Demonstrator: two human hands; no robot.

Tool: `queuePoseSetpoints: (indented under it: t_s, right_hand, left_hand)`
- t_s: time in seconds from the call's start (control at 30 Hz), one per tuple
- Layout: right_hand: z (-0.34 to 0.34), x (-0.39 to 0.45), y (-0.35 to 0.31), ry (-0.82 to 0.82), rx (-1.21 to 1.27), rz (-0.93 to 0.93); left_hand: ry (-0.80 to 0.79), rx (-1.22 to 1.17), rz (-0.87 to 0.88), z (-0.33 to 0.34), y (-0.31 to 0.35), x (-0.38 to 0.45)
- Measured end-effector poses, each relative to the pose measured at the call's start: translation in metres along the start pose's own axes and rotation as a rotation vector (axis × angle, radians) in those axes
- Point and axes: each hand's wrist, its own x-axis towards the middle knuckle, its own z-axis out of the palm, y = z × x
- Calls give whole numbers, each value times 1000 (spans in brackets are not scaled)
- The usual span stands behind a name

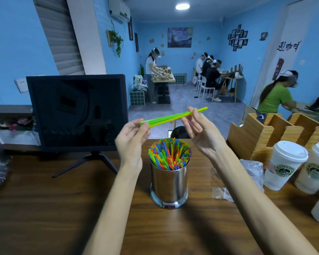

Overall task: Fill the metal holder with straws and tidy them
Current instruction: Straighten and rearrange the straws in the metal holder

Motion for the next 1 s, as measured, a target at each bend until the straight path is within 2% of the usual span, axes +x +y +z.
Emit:
queuePoseSetpoints:
  t_s: [0.1, 0.27, 0.4, 0.63, 0.8, 0.9, 1.0]
  right_hand:
    - [3, 7, 4, 46, -97, 25]
    - [8, 12, 6, 19, -147, 72]
    - [14, 12, 2, -12, -366, -81]
    - [12, 14, -13, -65, -755, -386]
    - [3, 14, -10, -72, -1132, -560]
    - [-2, 12, -3, -65, -1149, -582]
    - [-11, 16, 8, -121, -1318, -575]
  left_hand:
    - [13, 38, 33, 0, -9, -10]
    - [21, 154, 153, -2, -20, -20]
    - [6, 174, 117, -6, -28, -22]
    - [-255, 493, 146, -17, -30, -22]
    - [-315, 588, 175, -25, -31, -17]
    - [-350, 636, 142, -29, -38, -16]
    - [-361, 664, 162, -31, -42, -17]
